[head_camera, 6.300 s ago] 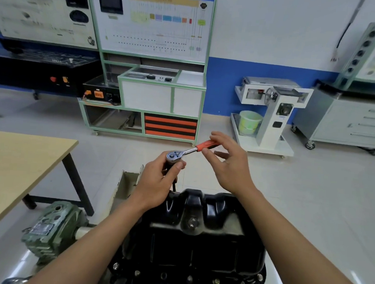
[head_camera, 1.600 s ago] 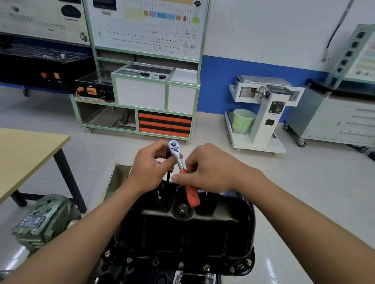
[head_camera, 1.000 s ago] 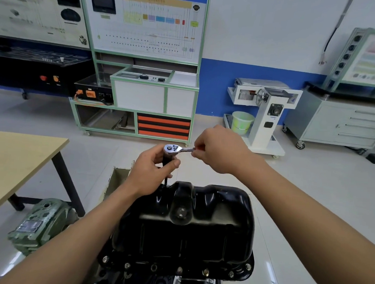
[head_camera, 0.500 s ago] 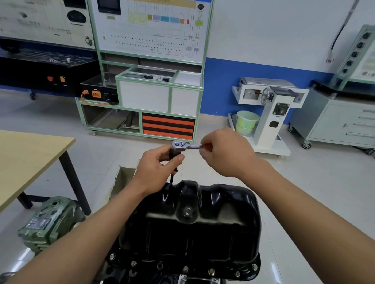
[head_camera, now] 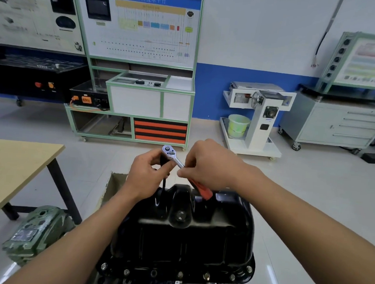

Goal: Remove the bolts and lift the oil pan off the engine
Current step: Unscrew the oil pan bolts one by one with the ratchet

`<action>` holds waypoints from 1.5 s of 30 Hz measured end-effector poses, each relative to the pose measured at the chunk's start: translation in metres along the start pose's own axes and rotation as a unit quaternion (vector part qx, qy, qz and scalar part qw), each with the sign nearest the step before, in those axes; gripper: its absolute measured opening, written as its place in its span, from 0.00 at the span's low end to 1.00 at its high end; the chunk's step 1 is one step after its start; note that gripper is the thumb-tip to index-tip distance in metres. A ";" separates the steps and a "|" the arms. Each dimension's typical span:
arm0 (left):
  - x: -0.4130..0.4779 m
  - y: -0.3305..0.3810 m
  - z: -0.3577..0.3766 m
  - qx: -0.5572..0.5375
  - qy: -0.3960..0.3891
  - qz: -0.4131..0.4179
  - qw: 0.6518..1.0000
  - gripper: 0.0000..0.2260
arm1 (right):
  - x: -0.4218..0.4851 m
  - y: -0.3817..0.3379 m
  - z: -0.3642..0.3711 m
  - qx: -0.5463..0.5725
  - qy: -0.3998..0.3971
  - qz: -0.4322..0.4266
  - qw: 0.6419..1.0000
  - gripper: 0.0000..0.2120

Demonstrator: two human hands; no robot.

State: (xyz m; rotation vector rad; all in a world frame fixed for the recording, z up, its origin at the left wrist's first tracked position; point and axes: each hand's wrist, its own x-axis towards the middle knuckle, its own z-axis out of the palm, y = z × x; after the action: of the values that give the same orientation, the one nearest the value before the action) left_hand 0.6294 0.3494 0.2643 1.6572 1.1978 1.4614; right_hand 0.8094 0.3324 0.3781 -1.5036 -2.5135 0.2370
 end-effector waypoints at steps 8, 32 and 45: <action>-0.003 0.007 0.001 -0.023 -0.032 -0.004 0.999 0.10 | 0.016 0.007 -0.002 -0.134 0.023 0.009 0.991 0.05; -0.002 0.003 0.002 -0.033 0.004 -0.026 0.999 0.06 | 0.016 0.027 0.024 -0.052 0.110 -0.029 0.992 0.13; -0.001 0.003 0.001 -0.030 0.003 -0.016 0.999 0.08 | -0.005 -0.023 0.017 0.004 0.030 -0.033 0.999 0.16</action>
State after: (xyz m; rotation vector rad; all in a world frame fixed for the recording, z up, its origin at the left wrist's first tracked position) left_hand 0.6313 0.3477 0.2663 1.5867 1.1672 1.4704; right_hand 0.7882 0.3168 0.3670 -1.4005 -2.5070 0.1900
